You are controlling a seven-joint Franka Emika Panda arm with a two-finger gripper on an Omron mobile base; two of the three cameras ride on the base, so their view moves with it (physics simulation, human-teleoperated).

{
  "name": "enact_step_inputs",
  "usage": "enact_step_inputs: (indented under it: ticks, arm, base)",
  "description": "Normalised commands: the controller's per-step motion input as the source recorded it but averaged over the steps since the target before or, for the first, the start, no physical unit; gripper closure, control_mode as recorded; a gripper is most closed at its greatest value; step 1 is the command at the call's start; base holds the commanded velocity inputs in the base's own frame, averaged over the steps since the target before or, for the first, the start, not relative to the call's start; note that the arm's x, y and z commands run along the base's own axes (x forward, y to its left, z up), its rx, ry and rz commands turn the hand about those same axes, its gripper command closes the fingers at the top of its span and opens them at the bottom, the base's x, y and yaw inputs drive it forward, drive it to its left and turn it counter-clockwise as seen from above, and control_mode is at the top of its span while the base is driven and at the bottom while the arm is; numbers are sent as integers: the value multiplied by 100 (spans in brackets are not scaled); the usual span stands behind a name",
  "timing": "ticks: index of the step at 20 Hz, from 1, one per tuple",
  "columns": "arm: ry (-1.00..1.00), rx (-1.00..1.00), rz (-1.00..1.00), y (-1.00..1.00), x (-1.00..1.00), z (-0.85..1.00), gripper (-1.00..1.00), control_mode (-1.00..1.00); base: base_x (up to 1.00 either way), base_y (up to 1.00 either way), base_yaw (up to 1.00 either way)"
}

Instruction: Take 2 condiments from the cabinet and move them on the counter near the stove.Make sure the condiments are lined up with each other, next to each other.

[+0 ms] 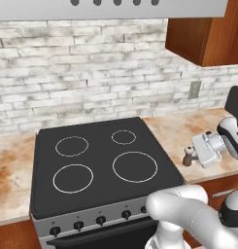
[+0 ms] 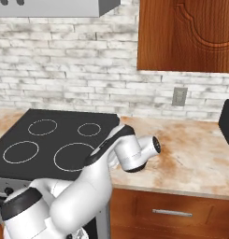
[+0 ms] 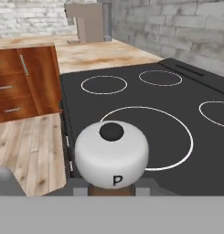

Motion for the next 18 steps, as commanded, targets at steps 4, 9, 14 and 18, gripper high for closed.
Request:
enact_step_inputs:
  ticks: [4, 9, 14, 18]
  arm:
    - [0, 0, 5, -14, 19, -20, 100, -100]
    - [0, 0, 6, -18, 19, -20, 100, -100]
    - [0, 0, 5, -13, 15, -19, 100, -100]
    - [0, 0, 4, -6, 13, -23, 100, -100]
  base:
    - [0, 0, 0]
    - [0, 0, 0]
    - [0, 0, 0]
    - [0, 0, 0]
